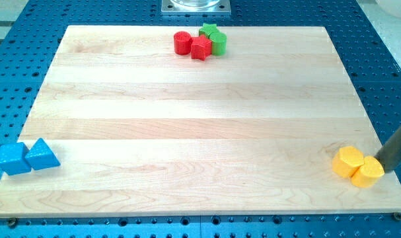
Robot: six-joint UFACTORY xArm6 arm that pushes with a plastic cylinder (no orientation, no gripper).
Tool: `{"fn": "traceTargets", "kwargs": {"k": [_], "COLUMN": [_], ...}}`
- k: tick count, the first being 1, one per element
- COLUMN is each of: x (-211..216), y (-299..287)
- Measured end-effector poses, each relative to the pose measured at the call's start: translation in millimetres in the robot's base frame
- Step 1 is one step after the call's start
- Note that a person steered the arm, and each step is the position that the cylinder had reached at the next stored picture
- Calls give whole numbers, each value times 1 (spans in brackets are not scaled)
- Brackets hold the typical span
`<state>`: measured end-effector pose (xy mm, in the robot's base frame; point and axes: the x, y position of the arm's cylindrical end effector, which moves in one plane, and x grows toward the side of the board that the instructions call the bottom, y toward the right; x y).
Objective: Separate the yellow blocks
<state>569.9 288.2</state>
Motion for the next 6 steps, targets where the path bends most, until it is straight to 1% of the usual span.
{"fn": "traceTargets", "kwargs": {"k": [1, 2, 4, 6], "x": [33, 20, -52, -125], "y": [-2, -45, -87, -148]}}
